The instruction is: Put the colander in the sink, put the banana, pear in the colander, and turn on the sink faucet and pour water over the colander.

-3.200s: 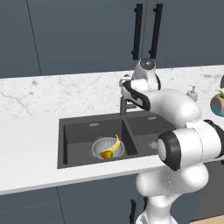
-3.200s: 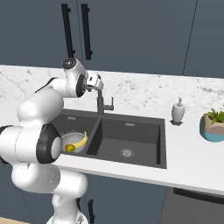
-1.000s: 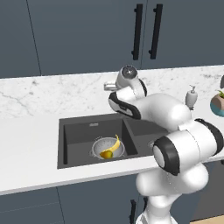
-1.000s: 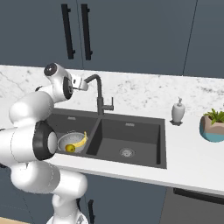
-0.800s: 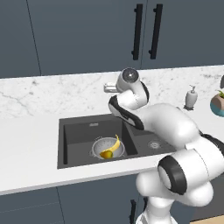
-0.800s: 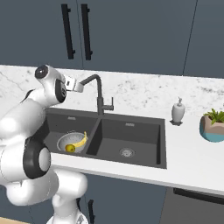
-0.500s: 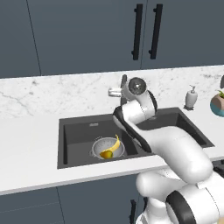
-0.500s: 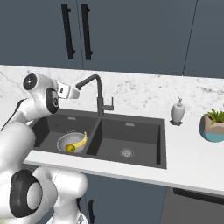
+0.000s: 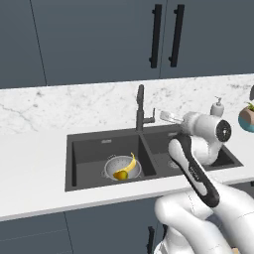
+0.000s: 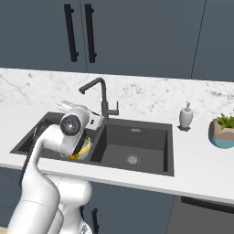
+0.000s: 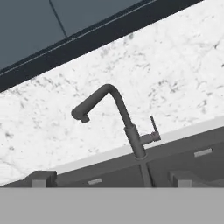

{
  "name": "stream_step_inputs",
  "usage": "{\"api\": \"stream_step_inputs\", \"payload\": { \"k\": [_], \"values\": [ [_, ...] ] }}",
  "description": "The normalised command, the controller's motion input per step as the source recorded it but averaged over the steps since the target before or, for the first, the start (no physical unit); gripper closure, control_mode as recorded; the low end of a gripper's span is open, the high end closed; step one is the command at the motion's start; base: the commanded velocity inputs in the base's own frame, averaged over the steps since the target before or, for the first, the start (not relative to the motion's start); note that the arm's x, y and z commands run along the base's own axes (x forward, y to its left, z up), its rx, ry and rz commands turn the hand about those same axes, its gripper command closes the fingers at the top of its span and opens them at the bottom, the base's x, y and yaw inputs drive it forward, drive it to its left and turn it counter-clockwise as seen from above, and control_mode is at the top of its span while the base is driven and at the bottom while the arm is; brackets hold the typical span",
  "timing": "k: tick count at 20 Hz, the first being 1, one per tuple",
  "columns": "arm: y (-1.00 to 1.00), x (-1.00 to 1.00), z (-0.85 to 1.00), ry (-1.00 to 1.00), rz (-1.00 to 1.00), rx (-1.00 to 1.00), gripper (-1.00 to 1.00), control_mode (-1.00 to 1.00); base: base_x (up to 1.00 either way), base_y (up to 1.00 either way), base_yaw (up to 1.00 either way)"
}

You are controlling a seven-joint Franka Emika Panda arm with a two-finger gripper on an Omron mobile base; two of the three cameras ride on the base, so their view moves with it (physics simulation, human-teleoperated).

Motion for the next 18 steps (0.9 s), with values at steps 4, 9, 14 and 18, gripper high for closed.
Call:
{"api": "stream_step_inputs", "payload": {
  "k": [4, 9, 14, 18],
  "values": [
    [-0.93, 0.00, -0.01, 0.00, 0.39, 0.28, -1.00, -1.00, 0.00, 0.00, 0.00],
    [-0.70, 0.53, 0.05, 0.08, 0.36, 0.19, -1.00, -1.00, 0.00, 0.00, 0.00],
    [-0.08, 0.74, 0.00, 0.18, 0.01, 0.02, -1.00, -1.00, 0.00, 0.00, 0.00],
    [-0.09, 0.70, -0.01, 0.08, 0.00, 0.00, -1.00, -1.00, 0.00, 0.00, 0.00]
  ]
}}
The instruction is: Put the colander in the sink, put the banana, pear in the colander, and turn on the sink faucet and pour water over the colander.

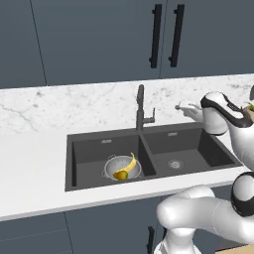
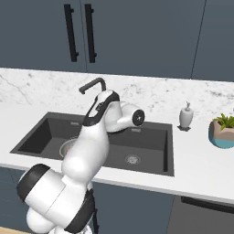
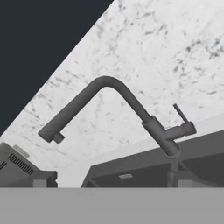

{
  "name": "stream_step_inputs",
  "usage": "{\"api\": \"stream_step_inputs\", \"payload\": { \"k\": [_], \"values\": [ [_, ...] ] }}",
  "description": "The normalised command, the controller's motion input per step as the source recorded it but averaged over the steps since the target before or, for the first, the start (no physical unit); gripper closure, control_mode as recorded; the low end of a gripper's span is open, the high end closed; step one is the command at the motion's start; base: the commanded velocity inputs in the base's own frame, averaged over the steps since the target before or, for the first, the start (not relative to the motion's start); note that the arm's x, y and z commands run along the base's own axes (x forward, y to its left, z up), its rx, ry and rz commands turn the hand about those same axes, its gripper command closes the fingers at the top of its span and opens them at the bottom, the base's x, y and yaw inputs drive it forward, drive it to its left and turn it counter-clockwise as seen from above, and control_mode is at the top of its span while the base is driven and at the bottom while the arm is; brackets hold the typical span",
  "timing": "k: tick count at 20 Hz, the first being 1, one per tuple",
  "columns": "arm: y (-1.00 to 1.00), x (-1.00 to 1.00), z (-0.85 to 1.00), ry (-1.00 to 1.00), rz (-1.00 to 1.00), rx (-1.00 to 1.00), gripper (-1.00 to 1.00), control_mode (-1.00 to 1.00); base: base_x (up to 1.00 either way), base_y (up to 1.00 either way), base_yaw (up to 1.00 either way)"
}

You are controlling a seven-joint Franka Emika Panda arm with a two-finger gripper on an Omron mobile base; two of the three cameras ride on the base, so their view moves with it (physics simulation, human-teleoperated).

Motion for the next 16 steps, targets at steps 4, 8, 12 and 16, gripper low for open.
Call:
{"api": "stream_step_inputs", "payload": {
  "k": [4, 8, 12, 16],
  "values": [
    [-0.37, 0.20, -0.41, 0.00, 0.08, -0.03, -1.00, -1.00, 0.00, 0.00, 0.00],
    [-0.43, 0.06, -0.21, -0.06, 0.27, 0.00, -1.00, -1.00, 0.00, 0.00, 0.00],
    [-0.11, 0.30, -0.20, -0.04, 0.32, -0.07, -1.00, -1.00, 0.00, 0.00, 0.00],
    [0.03, 0.52, -0.21, -0.05, 0.20, -0.19, -1.00, -1.00, 0.00, 0.00, 0.00]
  ]
}}
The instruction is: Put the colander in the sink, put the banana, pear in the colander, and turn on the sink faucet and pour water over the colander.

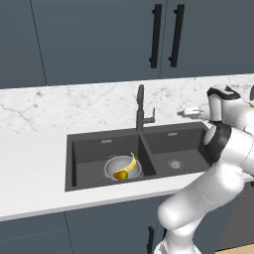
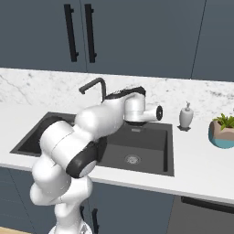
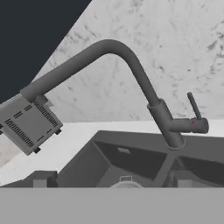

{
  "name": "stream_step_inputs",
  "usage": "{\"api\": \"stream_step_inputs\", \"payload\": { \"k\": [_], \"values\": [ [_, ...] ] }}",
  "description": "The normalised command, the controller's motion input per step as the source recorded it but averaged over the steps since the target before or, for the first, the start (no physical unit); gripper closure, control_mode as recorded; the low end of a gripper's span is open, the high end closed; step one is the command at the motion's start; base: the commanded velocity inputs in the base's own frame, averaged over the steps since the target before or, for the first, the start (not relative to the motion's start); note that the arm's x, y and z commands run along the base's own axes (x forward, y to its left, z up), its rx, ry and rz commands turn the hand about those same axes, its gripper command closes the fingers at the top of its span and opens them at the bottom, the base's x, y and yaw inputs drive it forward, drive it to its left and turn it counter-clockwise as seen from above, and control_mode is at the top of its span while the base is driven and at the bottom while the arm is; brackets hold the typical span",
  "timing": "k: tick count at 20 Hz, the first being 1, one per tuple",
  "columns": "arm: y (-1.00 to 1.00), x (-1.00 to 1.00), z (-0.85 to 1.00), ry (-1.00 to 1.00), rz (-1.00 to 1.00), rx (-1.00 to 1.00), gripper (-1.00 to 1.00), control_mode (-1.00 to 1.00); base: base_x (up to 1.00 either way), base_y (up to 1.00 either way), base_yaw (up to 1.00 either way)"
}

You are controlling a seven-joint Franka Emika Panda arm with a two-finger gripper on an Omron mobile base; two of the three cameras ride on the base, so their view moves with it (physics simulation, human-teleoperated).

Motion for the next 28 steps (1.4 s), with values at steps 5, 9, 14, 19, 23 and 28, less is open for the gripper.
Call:
{"api": "stream_step_inputs", "payload": {
  "k": [5, 9, 14, 19, 23, 28],
  "values": [
    [0.00, 0.11, -0.20, -0.23, 0.15, -0.09, -1.00, -1.00, 0.00, 0.00, 0.00],
    [0.00, 0.00, -0.10, -0.38, 0.11, -0.03, -1.00, -1.00, 0.00, 0.00, 0.00],
    [0.06, 0.06, -0.09, -0.24, 0.07, -0.01, -1.00, -1.00, 0.00, 0.00, 0.00],
    [0.24, 0.28, -0.19, -0.05, 0.05, -0.14, -1.00, -1.00, 0.00, 0.00, 0.00],
    [0.30, 0.42, -0.24, 0.00, 0.08, -0.14, -1.00, -1.00, 0.00, 0.00, 0.00],
    [0.27, 0.44, -0.17, -0.01, 0.02, -0.09, -1.00, -1.00, 0.00, 0.00, 0.00]
  ]
}}
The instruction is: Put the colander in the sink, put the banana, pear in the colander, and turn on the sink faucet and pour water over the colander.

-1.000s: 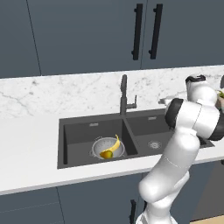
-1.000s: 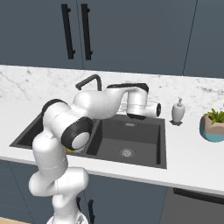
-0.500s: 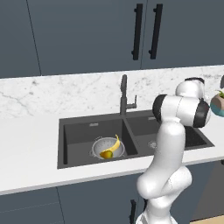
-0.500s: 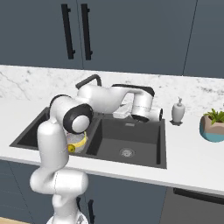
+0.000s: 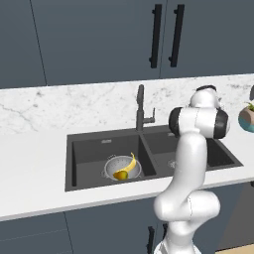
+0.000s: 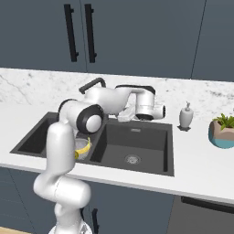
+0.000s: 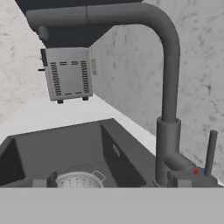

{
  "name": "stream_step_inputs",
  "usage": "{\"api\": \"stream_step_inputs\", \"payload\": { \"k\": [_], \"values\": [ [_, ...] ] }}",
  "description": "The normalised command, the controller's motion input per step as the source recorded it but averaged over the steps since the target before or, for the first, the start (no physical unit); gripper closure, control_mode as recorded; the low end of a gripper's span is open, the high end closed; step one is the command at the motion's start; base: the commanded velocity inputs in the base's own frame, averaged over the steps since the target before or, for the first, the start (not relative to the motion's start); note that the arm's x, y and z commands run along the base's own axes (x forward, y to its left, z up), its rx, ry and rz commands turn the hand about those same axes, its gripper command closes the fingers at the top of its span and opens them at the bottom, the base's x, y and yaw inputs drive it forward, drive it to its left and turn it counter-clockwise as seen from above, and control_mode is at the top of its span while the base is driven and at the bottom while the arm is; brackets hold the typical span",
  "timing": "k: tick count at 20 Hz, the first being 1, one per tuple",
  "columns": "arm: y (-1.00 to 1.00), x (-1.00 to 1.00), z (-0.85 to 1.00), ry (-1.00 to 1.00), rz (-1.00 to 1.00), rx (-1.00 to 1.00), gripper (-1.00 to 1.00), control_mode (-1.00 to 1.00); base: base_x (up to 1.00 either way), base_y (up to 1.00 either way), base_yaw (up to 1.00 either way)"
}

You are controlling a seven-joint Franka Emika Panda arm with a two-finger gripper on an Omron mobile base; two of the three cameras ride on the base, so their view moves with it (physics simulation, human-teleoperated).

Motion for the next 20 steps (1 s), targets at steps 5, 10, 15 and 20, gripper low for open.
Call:
{"api": "stream_step_inputs", "payload": {
  "k": [5, 10, 15, 20],
  "values": [
    [0.36, 0.52, -0.22, 0.00, 0.00, -0.07, -1.00, -1.00, 0.00, 0.00, 0.00],
    [0.31, 0.59, -0.30, 0.00, 0.00, -0.04, -1.00, -1.00, 0.00, 0.00, 0.00],
    [0.06, 0.56, -0.13, 0.00, 0.01, 0.00, -1.00, -1.00, 0.00, 0.00, 0.00],
    [-0.03, 0.58, -0.03, 0.00, 0.00, 0.00, -1.00, -1.00, 0.00, 0.00, 0.00]
  ]
}}
